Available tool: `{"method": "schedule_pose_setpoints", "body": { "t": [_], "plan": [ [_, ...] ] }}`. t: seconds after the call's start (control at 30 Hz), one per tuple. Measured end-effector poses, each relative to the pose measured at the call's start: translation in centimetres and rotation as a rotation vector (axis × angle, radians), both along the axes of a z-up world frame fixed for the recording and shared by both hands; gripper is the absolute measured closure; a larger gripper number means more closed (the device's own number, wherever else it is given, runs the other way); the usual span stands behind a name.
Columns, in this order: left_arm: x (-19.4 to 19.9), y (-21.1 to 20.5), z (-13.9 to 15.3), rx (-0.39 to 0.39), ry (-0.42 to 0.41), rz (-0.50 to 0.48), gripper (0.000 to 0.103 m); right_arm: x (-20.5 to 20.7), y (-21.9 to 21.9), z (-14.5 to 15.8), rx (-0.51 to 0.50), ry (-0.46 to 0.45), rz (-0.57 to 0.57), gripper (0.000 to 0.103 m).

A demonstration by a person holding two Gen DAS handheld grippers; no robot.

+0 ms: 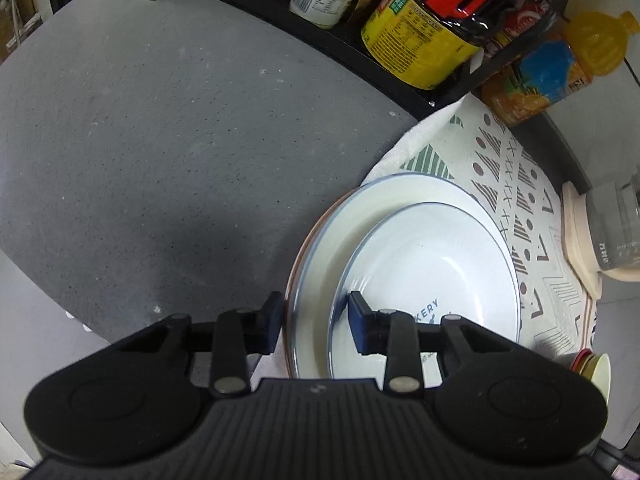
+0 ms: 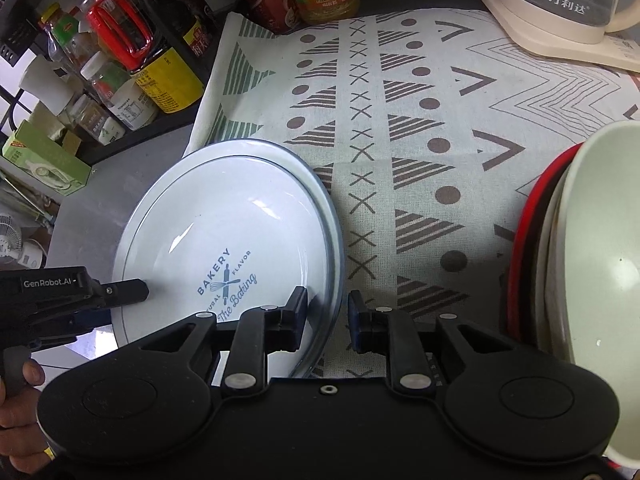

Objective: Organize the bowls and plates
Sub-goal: 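Lower the 'BAKERY' plate onto the 'Sweet' plate, then open both grippers and withdraw from the plate stack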

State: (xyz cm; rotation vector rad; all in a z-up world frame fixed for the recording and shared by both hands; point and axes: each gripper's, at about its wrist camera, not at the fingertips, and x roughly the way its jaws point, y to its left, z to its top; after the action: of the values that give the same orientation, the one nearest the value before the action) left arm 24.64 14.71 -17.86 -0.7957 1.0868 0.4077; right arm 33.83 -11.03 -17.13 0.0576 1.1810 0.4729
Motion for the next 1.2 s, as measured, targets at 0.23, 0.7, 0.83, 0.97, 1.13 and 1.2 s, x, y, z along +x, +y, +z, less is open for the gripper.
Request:
{"method": "schedule_pose_setpoints", "body": {
  "t": [0.23, 0.7, 0.83, 0.97, 1.13, 1.2],
  "plan": [
    [-0.5, 0.8, -0.3, -0.049, -0.033, 0.039, 0.073, -0.3, 0.7, 0.1, -0.029, -0.009, 0.009, 0.082],
    [-0.6, 1.8, 1.3, -0.039, -0.061, -0.003, 0.056, -2.0, 1.4, 2.6, -0.044, -0.077, -0.038, 0.054],
    [-0.6, 1.4, 2.1, -0.004, -0.073, -0.02, 0.036, -3.0, 1.6, 4.1, -0.053, -0.125, -0.027, 0.039],
    [-0.3, 1.1, 3.0, 0.02, -0.078, -0.06, 0.029, -3.6, 0.9, 4.9, -0.037, -0.134, -0.073, 0.031],
    [0.0, 1.0, 4.1, 0.045, -0.076, -0.056, 0.024, -4.4, -0.1, 6.5, -0.003, -0.187, -0.093, 0.021],
    [0.1, 0.7, 4.8, 0.056, -0.089, -0.06, 0.024, -4.5, -0.7, 7.1, 0.011, -0.209, -0.107, 0.018]
  ]
}}
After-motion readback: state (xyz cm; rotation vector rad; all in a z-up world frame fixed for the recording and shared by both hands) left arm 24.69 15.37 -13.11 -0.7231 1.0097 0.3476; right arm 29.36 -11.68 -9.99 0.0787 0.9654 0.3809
